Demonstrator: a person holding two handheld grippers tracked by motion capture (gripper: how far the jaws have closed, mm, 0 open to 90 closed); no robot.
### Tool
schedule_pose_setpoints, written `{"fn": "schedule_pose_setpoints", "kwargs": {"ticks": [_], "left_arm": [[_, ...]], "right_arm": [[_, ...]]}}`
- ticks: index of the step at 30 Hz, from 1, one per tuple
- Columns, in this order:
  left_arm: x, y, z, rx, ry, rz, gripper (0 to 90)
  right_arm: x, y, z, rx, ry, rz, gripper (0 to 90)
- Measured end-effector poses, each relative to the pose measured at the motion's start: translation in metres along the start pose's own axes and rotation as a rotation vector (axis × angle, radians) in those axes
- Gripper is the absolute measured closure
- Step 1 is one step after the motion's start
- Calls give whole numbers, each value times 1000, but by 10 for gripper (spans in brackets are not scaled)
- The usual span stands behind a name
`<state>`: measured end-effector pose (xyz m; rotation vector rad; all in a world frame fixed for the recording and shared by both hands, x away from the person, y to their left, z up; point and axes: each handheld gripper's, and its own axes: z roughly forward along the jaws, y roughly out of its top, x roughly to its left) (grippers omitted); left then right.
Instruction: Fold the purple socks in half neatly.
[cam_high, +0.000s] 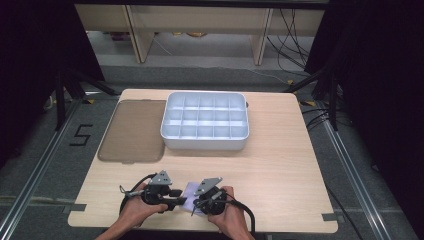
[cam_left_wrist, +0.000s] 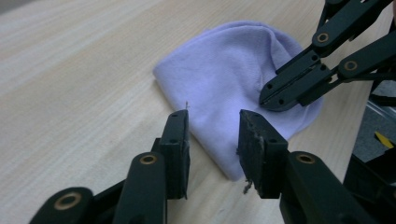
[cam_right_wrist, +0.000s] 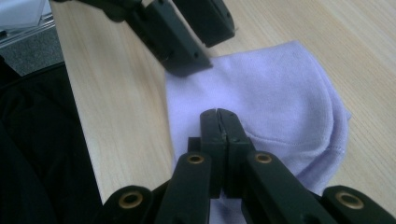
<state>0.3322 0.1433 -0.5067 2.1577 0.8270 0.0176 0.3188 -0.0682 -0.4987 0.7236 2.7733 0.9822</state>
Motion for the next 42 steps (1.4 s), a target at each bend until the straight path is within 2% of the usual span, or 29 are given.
{"fn": "schedule_pose_setpoints", "kwargs": {"ticks": [4, 5, 8, 10, 11, 12, 13, 14, 16, 17, 18, 20, 22, 23, 24, 25, 26, 27, 28, 29, 30, 32, 33, 34, 38, 39, 41, 42], "left_arm": [[2, -1, 4, 20, -6, -14, 613], [3, -2, 6, 17, -13, -28, 636], [1, -2, 7, 13, -12, -17, 681], [2, -2, 8, 6, -19, -8, 725], [2, -3, 7, -3, -17, -18, 758], [2, -3, 7, -19, -7, -9, 804], [2, -2, 6, -22, -11, 10, 825], [1, -1, 5, -21, -13, 24, 833], [-1, 0, 3, -32, -7, 17, 842], [-1, 1, 2, -32, -1, 46, 843], [-1, 1, 2, -32, -1, 46, 844], [-4, 3, -2, -42, 15, 78, 846], [-6, 3, -2, -47, 16, 73, 845], [-8, 5, -4, -48, 17, 96, 845], [-9, 5, -5, -41, 25, 114, 845], [-10, 5, -4, -47, 20, 103, 844], [-9, 6, -4, -42, 21, 122, 845], [-10, 6, -3, -44, 16, 119, 845], [-11, 6, -3, -40, 18, 116, 846], [-10, 7, -3, -35, 19, 126, 846], [-11, 7, -3, -40, 16, 135, 847], [-14, 7, -2, -36, 17, 135, 849], [-14, 7, -2, -32, 18, 143, 849], [-13, 8, -2, -32, 22, 157, 849], [-13, 8, -3, -32, 32, 147, 848], [-14, 7, -3, -39, 28, 140, 848], [-14, 8, -2, -47, 25, 154, 848], [-13, 8, -3, -28, 30, 172, 848]], "right_arm": [[0, 0, 0, 4, 1, 2, 900], [0, 0, 0, 1, 0, 0, 900], [0, 0, 0, -4, 0, 0, 899], [1, 0, -2, 16, -1, 18, 897], [1, 0, -2, 11, 3, 12, 895], [1, -1, -1, 0, 4, 11, 893], [0, 0, -2, -10, 1, -19, 893], [0, 0, -2, -13, 5, -18, 892], [2, 1, -3, -29, 12, -25, 893], [4, 2, -2, -25, 23, -24, 893], [6, 2, 1, -12, 23, -41, 893], [8, 3, 4, -13, 32, -47, 895], [8, 4, 4, -2, 29, -43, 894], [6, 4, 4, -18, 31, -43, 893], [6, 4, 2, -12, 26, -24, 893], [2, 5, 0, -40, 8, -30, 893], [-3, 6, -2, -72, -10, -50, 893], [-7, 8, -6, -79, -40, -25, 893], [-11, 10, -9, -74, -62, -4, 894], [-18, 12, -8, -65, -90, -28, 893], [-23, 12, -6, -47, -108, -25, 894], [-30, 10, 4, -20, -111, -17, 900], [-29, 10, 6, -27, -93, 6, 899], [-29, 11, 6, -27, -97, -5, 899], [-32, 13, -6, -59, -125, -13, 898], [-34, 12, -9, -48, -127, -13, 898], [-35, 7, -6, -34, -119, 7, 898], [-35, 6, -2, -24, -106, 13, 899]]}}
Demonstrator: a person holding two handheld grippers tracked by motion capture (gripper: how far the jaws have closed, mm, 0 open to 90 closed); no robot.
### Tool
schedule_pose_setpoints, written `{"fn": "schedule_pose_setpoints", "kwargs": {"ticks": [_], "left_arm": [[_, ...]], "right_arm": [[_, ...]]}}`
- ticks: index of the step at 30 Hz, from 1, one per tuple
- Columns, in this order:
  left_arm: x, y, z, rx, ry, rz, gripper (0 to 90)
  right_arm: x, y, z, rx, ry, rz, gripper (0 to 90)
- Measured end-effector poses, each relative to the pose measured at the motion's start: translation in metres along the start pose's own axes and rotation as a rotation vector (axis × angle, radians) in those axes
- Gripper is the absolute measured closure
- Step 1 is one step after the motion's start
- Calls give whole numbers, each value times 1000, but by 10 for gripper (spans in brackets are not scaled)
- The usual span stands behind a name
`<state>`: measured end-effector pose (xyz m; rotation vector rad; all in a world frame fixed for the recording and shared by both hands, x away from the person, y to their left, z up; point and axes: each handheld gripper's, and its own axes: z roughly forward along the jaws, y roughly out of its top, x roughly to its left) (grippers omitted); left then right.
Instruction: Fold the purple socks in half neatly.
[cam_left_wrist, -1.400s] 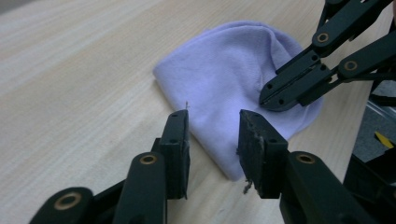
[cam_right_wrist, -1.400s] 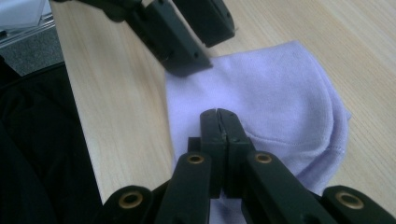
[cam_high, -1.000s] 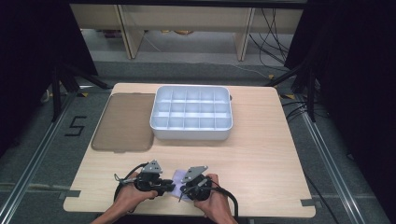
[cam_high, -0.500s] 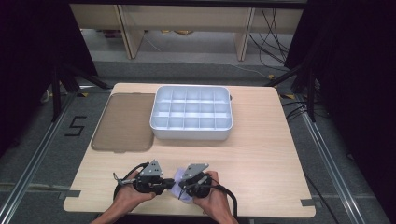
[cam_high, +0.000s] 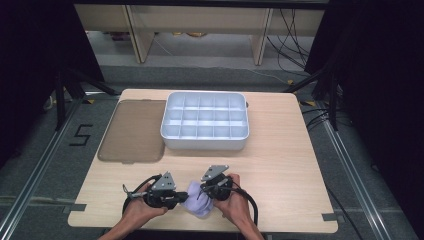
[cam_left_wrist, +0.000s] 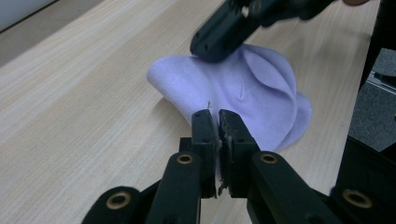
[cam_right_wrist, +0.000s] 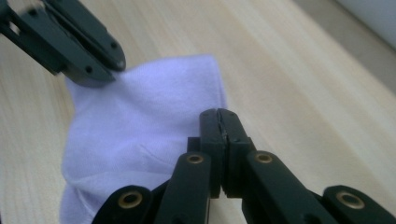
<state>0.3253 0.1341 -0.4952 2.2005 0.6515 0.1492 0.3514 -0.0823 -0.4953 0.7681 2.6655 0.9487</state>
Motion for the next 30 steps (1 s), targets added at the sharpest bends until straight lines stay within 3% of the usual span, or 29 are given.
{"fn": "schedule_pose_setpoints", "kwargs": {"ticks": [2, 3, 5, 7, 9, 11, 12, 14, 15, 18, 19, 21, 26, 27, 28, 30], "left_arm": [[-1, 0, 0, -2, 7, -14, 848], [0, 0, -1, -8, 4, 2, 848], [-1, 0, -2, -18, 3, -3, 847], [-2, 0, -2, -24, 5, -26, 847], [-1, 0, -3, -17, 9, 4, 846], [-3, 0, -3, -27, 4, 1, 846], [-4, 0, -3, -28, 2, -20, 846], [-4, 1, -4, -34, 0, -15, 846], [-3, 2, -5, -33, 3, 11, 846], [-4, 3, -6, -38, 5, 13, 846], [-7, 4, -6, -43, 3, -6, 846], [-9, 6, -6, -51, -11, 9, 846], [-16, 12, -3, -79, -38, 3, 846], [-16, 13, -3, -64, -39, 26, 847], [-20, 14, -1, -85, -48, 0, 847], [-21, 15, 0, -82, -53, 11, 847]], "right_arm": [[-1, 2, -1, -5, 0, 0, 893], [-2, 3, -5, -12, -13, -14, 893], [0, 4, -13, -55, -3, -10, 893], [2, 1, -23, -59, 3, -6, 893], [5, -7, -32, -41, 7, 1, 893], [10, -16, -36, -34, 40, -1, 888], [12, -18, -36, -31, 49, 2, 888], [14, -21, -37, -5, 61, 8, 888], [16, -22, -36, 3, 63, 10, 887], [16, -24, -28, 35, 66, 27, 888], [16, -24, -24, 38, 74, 16, 890], [16, -25, -20, 23, 79, 38, 891], [15, -24, -19, 15, 75, 26, 890], [14, -24, -21, 27, 84, 30, 890], [13, -24, -20, 24, 76, 28, 890], [14, -24, -21, 25, 70, 34, 891]]}}
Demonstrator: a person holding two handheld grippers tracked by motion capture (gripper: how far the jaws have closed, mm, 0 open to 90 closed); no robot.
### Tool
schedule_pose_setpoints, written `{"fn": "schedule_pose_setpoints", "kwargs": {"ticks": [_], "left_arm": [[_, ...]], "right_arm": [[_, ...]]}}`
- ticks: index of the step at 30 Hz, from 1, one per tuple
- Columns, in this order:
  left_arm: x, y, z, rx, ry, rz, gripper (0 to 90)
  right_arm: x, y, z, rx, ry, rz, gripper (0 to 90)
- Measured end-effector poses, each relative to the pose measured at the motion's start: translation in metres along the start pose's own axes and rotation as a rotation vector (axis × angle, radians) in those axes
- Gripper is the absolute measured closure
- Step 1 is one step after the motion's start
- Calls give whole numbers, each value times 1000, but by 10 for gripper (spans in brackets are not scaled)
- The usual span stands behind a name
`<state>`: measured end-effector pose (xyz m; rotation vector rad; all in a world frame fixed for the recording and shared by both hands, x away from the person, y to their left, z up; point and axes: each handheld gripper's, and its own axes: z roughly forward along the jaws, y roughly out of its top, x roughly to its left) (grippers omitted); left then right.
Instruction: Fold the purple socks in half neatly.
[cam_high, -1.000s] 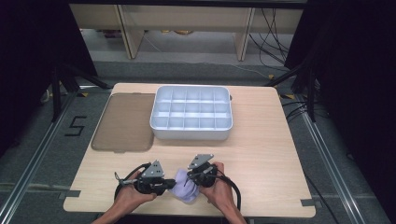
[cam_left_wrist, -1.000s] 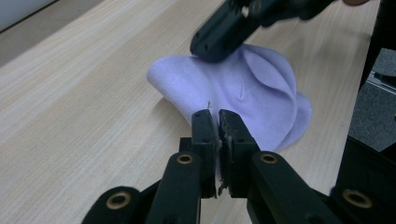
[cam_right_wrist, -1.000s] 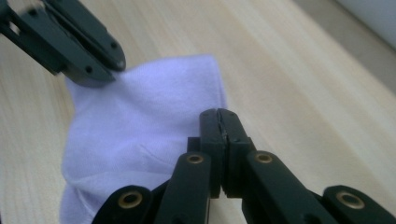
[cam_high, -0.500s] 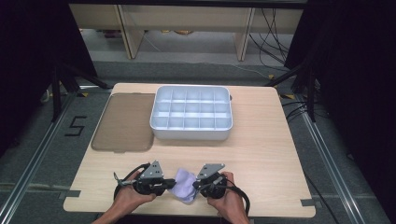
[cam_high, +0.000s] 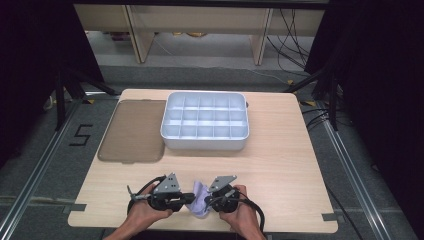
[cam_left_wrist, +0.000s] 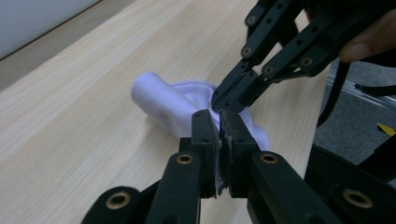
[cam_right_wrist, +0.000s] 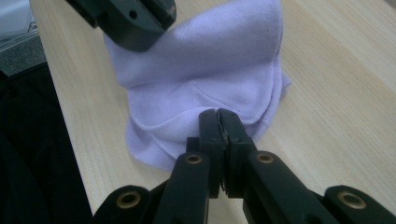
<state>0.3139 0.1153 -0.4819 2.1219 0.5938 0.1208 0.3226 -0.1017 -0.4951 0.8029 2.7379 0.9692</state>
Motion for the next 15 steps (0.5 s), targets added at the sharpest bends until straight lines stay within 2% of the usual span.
{"fn": "schedule_pose_setpoints", "kwargs": {"ticks": [2, 3, 4, 5, 6, 9, 11, 12, 13, 14, 15], "left_arm": [[-4, 3, 4, -3, -4, 29, 848], [-7, 3, 6, -3, -3, 3, 848], [-6, 3, 6, 8, -6, 19, 848], [-8, 3, 9, -10, -14, 23, 848], [-8, 3, 9, -10, -14, 23, 848], [-12, 2, 15, -2, -13, 54, 848], [-13, 2, 18, 12, -29, 84, 848], [-15, 1, 20, 18, -23, 75, 847], [-15, 0, 22, 19, -26, 73, 847], [-15, 0, 24, 22, -35, 96, 847], [-17, 0, 26, 20, -37, 72, 847]], "right_arm": [[0, 0, 0, -3, 6, 1, 890], [0, 0, 2, -13, 22, 10, 890], [-2, -1, 0, -8, 23, 15, 889], [-3, -2, 2, -25, 18, 23, 889], [-3, -3, 0, -11, 36, 39, 889], [-7, -3, 0, -22, 51, 40, 889], [-7, -4, 0, -26, 46, 38, 888], [-7, -4, 1, -38, 50, 47, 887], [-5, -4, -1, -10, 51, 82, 885], [-9, -4, 0, -34, 48, 39, 884], [-8, -5, 1, -44, 63, 58, 882]]}}
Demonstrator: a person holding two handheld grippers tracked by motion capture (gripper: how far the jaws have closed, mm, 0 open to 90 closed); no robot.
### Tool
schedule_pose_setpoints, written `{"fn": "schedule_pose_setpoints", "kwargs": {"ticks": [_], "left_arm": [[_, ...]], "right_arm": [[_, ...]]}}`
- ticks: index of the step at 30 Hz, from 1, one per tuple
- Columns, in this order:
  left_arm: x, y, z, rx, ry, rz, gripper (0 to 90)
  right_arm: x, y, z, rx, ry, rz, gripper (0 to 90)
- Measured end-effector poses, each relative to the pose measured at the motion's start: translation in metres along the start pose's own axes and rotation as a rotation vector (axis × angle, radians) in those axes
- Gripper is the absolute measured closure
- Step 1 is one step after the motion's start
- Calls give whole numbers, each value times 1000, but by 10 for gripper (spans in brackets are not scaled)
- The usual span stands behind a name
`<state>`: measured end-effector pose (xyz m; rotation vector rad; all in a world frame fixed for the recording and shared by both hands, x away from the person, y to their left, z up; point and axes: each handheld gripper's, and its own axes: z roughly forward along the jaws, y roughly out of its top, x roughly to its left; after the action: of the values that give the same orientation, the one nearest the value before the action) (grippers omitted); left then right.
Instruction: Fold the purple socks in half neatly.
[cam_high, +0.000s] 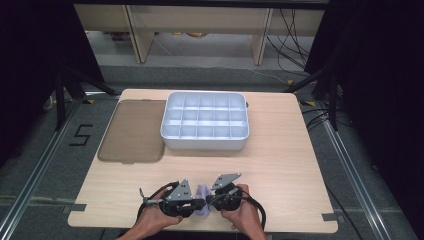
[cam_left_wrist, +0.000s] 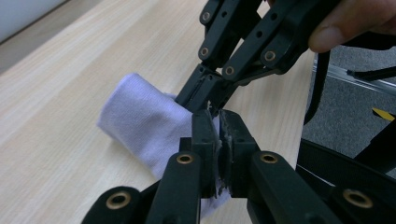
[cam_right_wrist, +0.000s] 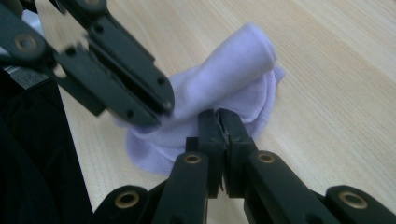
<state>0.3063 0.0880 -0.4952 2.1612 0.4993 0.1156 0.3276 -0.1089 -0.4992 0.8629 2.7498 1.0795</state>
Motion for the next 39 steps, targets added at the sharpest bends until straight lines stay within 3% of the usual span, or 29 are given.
{"fn": "schedule_pose_setpoints", "kwargs": {"ticks": [3, 4, 5, 6, 7, 8, 10, 14, 19, 22, 23, 24, 25, 26, 27, 30, 31, 33, 36, 37, 38, 39], "left_arm": [[0, 0, 4, 11, 2, 21, 847], [0, -1, 7, 10, -12, 9, 847], [0, 0, 8, 14, -13, 29, 847], [-1, -1, 10, 15, -7, 16, 847], [-1, -1, 12, 15, -17, 14, 846], [1, -1, 12, 24, -23, 42, 846], [-1, -1, 13, 27, -10, 21, 846], [0, 0, 16, 21, -18, 29, 844], [-2, -1, 16, 21, -14, 9, 843], [-1, -1, 15, 26, -21, 29, 837], [-2, -1, 14, 25, -13, 1, 831], [-1, -1, 14, 8, -25, -1, 822], [1, 1, 10, 12, -34, 23, 812], [-2, 2, 8, -16, -28, -13, 804], [-2, 4, 3, -23, -25, 2, 802], [1, 6, -7, -77, -29, -34, 806], [1, 6, -9, -70, -29, -46, 810], [2, 5, -9, -62, -32, -28, 824], [0, -6, 4, 12, -44, -34, 837], [-1, -9, 7, 32, -30, -37, 838], [0, -9, 9, 28, -37, -30, 841], [0, -10, 9, 28, -36, -44, 846]], "right_arm": [[-2, 0, -4, 16, -11, 22, 870], [-6, -1, -4, -6, -24, 15, 862], [-8, 0, -8, -6, -27, 29, 854], [-11, 0, -13, -22, -41, 47, 852], [-16, 1, -17, -31, -56, 34, 852], [-19, 2, -23, -56, -61, 42, 853], [-22, 6, -31, -117, -75, 48, 857], [-16, 17, -38, -158, -68, 2, 861], [-8, 29, -25, -122, -29, -34, 869], [-7, 27, -13, -73, -22, -61, 874], [-8, 26, -12, -44, -39, -59, 879], [-8, 23, -9, -13, -51, -44, 883], [-9, 21, -7, -3, -54, -40, 883], [-9, 19, -5, -5, -60, -40, 884], [-9, 19, -6, 4, -53, -45, 884], [-9, 18, -6, 2, -57, -50, 884], [-10, 18, -6, -3, -55, -72, 884], [-8, 18, -5, -7, -56, -57, 884], [-7, 17, -7, 8, -68, -42, 885], [-6, 17, -6, 9, -62, -45, 885], [-8, 17, -6, 9, -58, -71, 886], [-7, 16, -7, 15, -59, -60, 886]]}}
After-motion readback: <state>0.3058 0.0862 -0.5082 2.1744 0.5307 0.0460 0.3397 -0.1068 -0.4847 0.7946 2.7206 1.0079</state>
